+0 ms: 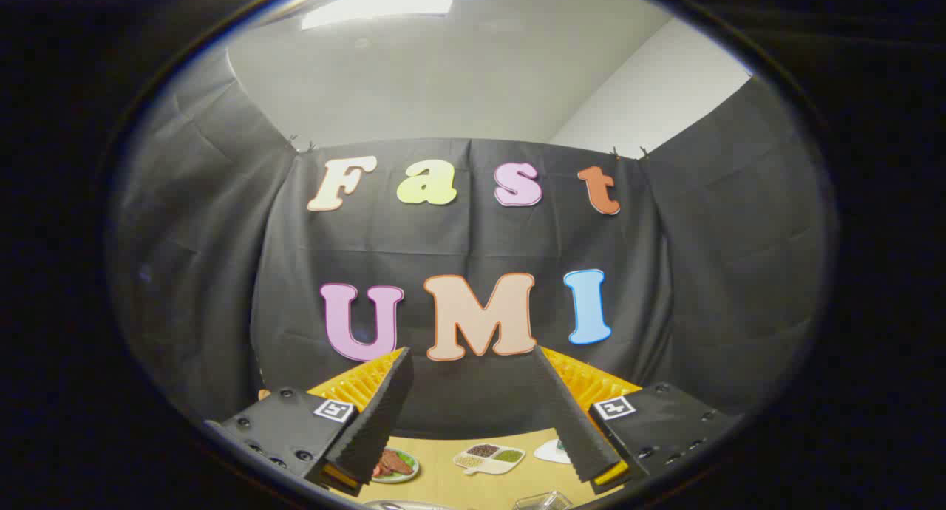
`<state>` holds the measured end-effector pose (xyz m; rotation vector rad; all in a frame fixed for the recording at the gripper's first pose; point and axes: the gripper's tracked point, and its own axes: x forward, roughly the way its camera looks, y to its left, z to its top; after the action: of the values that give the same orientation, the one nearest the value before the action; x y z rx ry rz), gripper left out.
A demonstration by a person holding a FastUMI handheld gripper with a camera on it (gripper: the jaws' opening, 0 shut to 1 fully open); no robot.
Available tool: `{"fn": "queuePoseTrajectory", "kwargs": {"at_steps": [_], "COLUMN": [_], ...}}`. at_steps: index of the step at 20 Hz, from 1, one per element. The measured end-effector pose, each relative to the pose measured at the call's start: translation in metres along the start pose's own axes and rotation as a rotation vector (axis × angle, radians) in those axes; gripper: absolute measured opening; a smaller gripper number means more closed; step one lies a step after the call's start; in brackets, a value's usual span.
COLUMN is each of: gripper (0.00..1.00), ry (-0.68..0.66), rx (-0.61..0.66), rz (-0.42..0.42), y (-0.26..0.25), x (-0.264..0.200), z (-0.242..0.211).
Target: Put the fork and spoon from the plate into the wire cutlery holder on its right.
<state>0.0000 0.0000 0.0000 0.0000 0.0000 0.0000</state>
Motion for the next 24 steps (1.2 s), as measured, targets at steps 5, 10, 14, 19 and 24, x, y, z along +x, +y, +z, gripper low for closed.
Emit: {"fn": "queuePoseTrajectory", "kwargs": {"at_steps": [5,10,14,19,24], "gripper": [1.00,1.00,1.00,1.00,1.00], "ry": [0.028,0.030,0.046,0.056,0.151], "rx": [0.023,0.018,0.016,0.020,0.004], "rz": [0.024,0.050,0.060,0.065,0.118], "y": [0.005,0.013,0.016,0.018,0.028], "x": [0.002,0.003,0.002,0.002,0.003], "z": [-0.007,-0.005,-0.012,-0.017,-0.050]}}
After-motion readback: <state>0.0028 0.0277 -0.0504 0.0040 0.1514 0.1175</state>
